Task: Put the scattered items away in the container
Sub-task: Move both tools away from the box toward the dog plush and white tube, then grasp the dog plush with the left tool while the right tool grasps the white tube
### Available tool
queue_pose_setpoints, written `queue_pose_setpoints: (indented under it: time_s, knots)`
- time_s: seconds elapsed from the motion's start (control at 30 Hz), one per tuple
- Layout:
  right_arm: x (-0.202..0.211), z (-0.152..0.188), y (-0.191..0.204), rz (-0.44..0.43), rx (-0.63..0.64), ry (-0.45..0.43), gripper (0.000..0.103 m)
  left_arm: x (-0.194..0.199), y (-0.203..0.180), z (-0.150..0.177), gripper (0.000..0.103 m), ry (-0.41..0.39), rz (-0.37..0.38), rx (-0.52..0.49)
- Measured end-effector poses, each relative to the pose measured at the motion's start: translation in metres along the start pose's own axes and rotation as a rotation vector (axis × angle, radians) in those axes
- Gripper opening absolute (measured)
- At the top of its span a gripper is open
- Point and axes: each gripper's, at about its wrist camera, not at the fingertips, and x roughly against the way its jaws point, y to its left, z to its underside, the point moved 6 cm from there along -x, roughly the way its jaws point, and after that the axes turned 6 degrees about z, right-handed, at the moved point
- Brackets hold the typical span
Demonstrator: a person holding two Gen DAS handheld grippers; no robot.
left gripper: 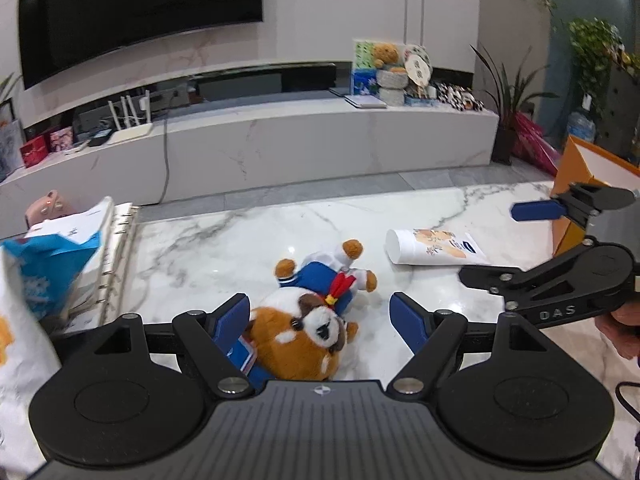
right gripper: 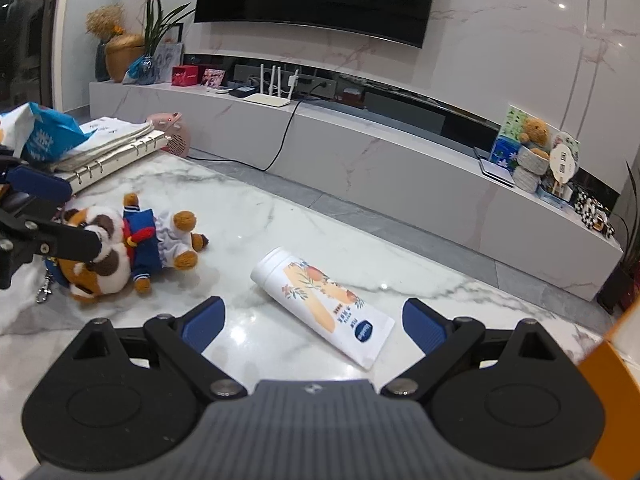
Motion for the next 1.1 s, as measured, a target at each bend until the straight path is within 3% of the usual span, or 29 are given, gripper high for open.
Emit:
queue_pose_setpoints:
  time_s: [0.6, 0.73, 1.1]
  knots:
    - [-0.058, -0.011, 0.015, -0.091, 0.128, 0.01, 0.096, -0.036, 0.008, -0.006, 0.098, 0.061, -0.027, -0.022]
    - [-0.064, -0.011, 0.017, -0.107, 0.15, 0.014, 0.096, -0.041, 0.012, -0.005, 0.103, 0.066, -0.034, -0.004]
    - [-0.082, -0.011, 0.019, -0.172, 0.152, 0.034, 0.096, -0.063, 0.018, 0.0, 0.103, 0.111, -0.042, 0.063]
